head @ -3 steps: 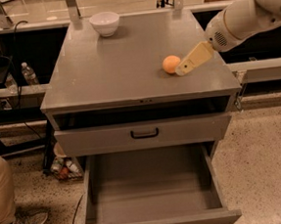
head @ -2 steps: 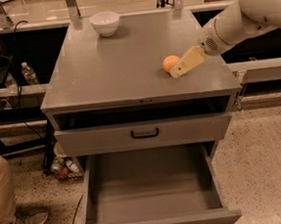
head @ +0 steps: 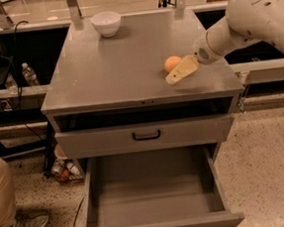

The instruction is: Place orange into middle drawer

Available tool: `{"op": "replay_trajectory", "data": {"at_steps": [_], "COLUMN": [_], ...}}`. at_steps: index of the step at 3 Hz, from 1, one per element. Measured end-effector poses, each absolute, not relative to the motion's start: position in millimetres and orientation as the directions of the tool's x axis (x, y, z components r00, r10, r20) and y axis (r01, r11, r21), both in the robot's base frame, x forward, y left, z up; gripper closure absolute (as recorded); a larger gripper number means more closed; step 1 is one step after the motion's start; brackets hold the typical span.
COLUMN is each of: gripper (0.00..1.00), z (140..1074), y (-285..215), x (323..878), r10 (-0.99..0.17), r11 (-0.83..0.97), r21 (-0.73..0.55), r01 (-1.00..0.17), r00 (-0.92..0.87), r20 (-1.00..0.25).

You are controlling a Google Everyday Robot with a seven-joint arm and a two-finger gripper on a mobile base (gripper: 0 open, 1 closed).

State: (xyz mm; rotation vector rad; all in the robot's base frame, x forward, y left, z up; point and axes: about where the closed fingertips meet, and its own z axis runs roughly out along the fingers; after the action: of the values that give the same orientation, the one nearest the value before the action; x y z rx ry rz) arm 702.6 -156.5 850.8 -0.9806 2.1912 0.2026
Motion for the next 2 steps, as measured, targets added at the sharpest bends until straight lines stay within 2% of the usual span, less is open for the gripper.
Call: {"op": "replay_trajectory", "data": {"at_steps": [1, 2], "gripper": [0.00, 0.16], "z": [845.6, 843.2], "y": [-144.6, -130.1], "x": [711.3, 716.8], "r10": [-0.579, -0.576], "r11": [0.697, 0.692], "r21": [-0.128, -0.129], "r01": [-0.706, -0.710], "r00": [-0.447, -0.436], "r20": [-0.682, -0.691]}}
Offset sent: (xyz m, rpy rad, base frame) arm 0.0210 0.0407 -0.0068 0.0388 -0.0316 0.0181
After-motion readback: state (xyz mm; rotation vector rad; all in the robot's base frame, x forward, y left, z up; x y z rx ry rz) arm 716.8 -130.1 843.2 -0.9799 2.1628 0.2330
